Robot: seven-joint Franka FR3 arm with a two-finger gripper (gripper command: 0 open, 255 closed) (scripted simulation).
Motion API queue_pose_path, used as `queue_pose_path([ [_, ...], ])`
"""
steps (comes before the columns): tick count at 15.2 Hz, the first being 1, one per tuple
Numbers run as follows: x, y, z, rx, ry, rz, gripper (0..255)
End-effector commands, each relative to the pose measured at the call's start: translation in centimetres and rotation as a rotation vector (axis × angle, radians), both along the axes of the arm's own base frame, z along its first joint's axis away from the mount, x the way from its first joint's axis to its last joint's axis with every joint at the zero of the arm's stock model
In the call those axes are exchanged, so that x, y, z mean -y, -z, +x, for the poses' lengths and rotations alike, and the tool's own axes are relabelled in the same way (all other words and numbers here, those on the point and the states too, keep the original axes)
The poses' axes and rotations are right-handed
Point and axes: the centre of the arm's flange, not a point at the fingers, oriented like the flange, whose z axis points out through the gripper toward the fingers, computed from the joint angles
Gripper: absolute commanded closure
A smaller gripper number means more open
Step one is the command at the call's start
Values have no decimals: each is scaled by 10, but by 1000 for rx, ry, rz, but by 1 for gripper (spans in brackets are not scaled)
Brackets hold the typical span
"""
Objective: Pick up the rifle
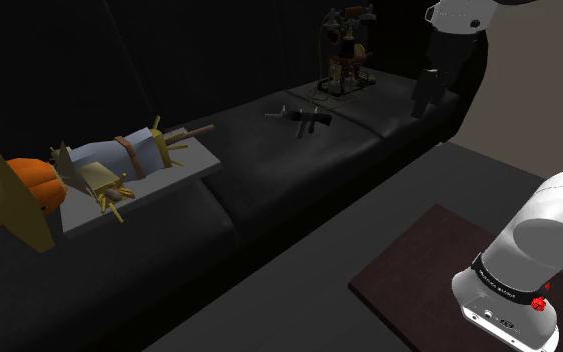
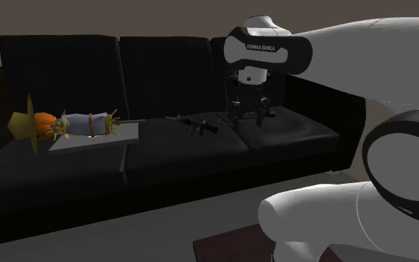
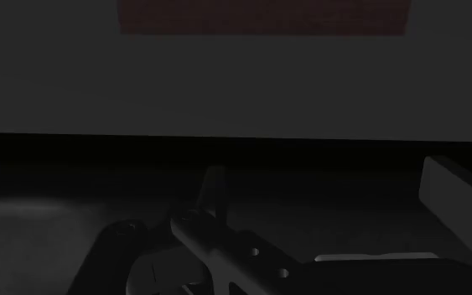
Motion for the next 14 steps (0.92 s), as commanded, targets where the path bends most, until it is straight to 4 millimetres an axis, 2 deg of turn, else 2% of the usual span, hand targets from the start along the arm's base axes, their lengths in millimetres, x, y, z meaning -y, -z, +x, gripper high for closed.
queue_pose_path([
  [1, 0, 0, 0, 0, 0, 0, 0],
  [5, 17, 12, 46, 35, -235, 46, 0],
  [8, 22, 20, 83, 62, -412, 81, 0],
  [14, 12, 33, 156, 114, -765, 151, 0],
])
